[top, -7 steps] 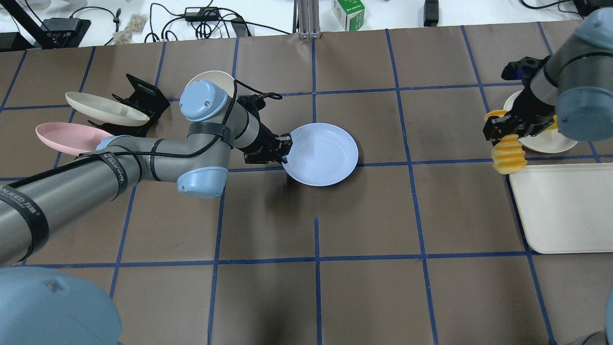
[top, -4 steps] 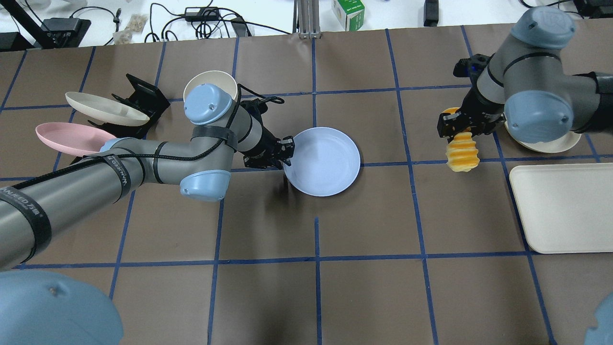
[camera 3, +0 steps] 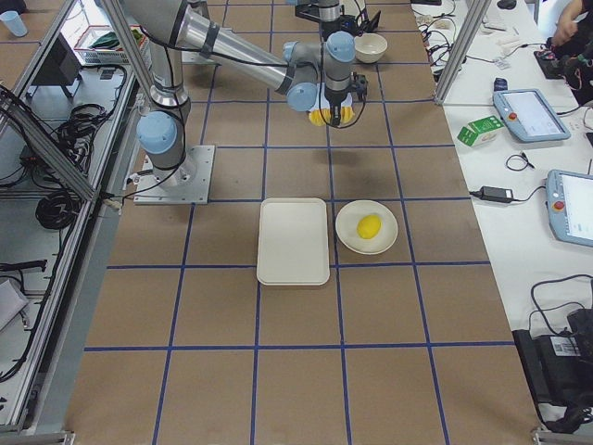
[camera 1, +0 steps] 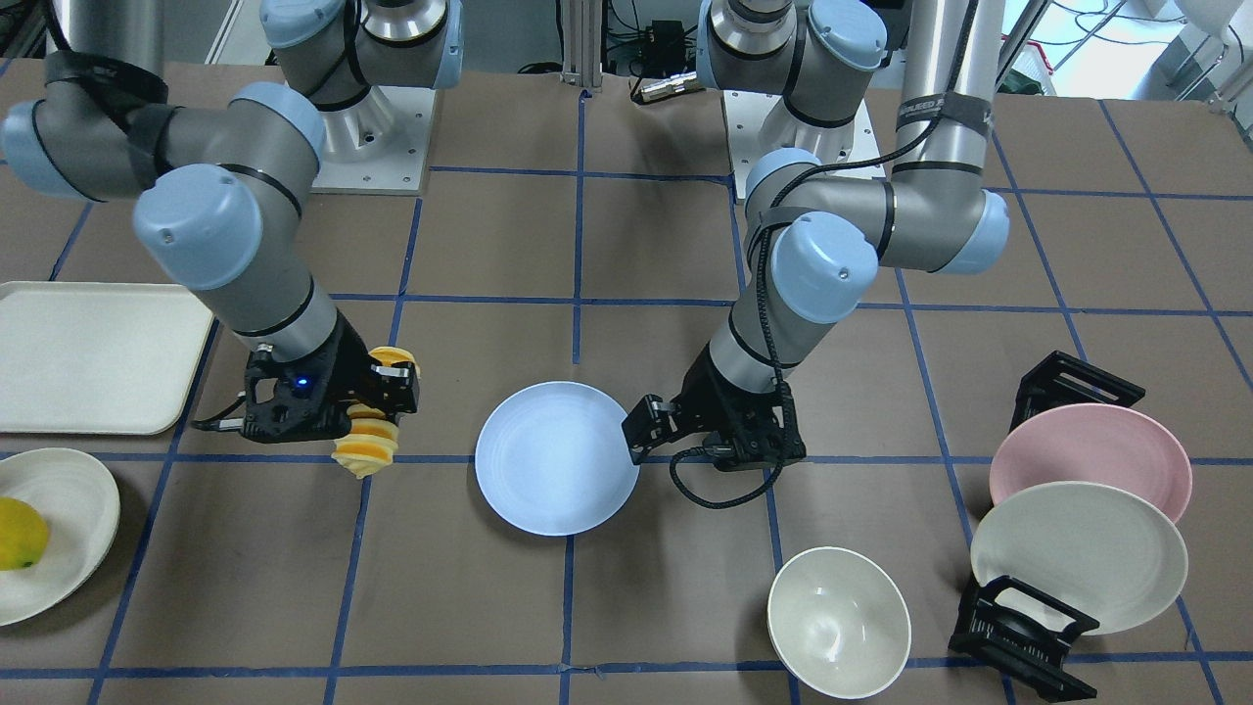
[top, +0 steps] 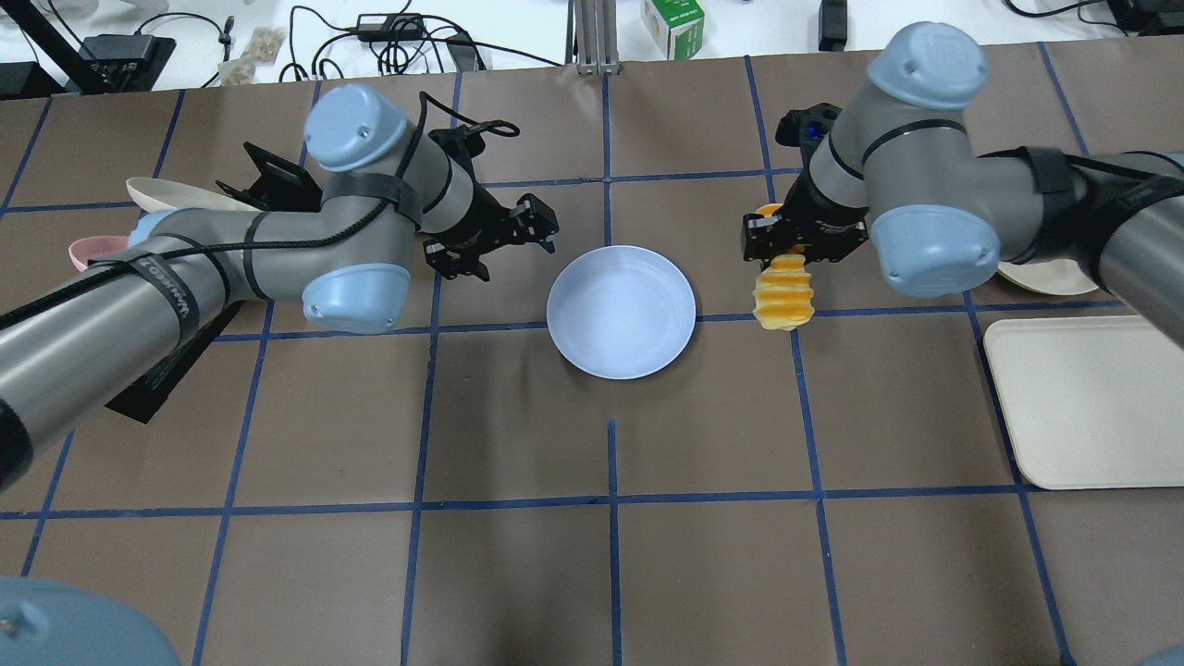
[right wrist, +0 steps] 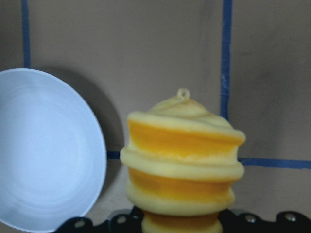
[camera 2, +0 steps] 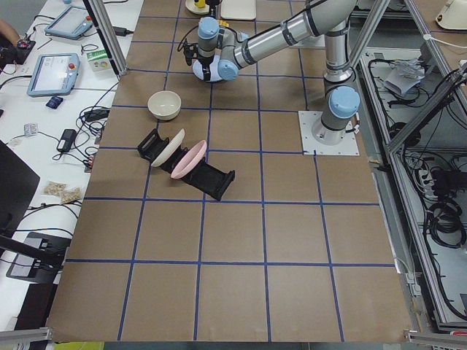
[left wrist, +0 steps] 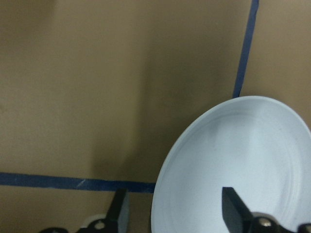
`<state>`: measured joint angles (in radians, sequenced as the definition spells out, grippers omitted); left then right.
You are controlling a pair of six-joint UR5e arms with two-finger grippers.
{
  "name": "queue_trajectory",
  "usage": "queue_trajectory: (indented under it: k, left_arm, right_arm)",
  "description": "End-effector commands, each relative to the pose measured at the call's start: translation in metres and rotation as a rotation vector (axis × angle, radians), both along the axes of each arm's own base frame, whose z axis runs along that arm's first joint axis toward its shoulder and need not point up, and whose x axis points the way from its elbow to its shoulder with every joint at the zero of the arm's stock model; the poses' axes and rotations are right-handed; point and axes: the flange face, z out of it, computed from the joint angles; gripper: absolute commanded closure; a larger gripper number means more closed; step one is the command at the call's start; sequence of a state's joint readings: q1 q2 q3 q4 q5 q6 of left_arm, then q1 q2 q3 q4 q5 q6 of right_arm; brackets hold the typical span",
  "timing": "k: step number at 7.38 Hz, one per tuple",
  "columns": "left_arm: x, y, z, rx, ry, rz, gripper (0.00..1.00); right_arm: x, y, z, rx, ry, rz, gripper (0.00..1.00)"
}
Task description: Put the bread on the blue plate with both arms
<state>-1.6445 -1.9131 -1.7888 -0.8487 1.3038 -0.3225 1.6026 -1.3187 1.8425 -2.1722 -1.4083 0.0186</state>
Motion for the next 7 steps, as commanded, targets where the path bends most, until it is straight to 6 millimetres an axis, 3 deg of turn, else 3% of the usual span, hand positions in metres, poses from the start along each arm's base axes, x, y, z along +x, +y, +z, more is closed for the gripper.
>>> queue_trajectory:
  k: [1,3,4,5,6,7]
  left_arm:
    - [0.08,-0.019,0.067,0.041,-0.174,-0.052,0.0]
    - [0.137,-0.011,0.127,0.119,-0.256,-0.066,0.0]
    - [0.153,0.005,0.156,0.144,-0.33,-0.111,0.0]
    - [0.149,0.031,0.19,0.153,-0.349,-0.107,0.0]
    - [0.146,0.051,0.213,0.122,-0.355,-0.101,0.0]
    - [0.136,0.07,0.225,0.12,-0.338,-0.096,0.0]
  right_arm:
    - [0.07,0.015,-0.014,-0.003,-0.018,-0.031,0.59]
    - [0.118,0.013,-0.021,-0.006,-0.033,-0.061,0.59]
    - [0.144,0.009,-0.032,-0.008,-0.033,-0.027,0.59]
    - [0.146,-0.001,-0.042,-0.026,-0.028,-0.001,0.56]
    - [0.147,0.0,-0.049,-0.014,-0.029,0.002,0.47]
    - [0.146,0.001,-0.054,0.0,-0.025,0.002,0.4]
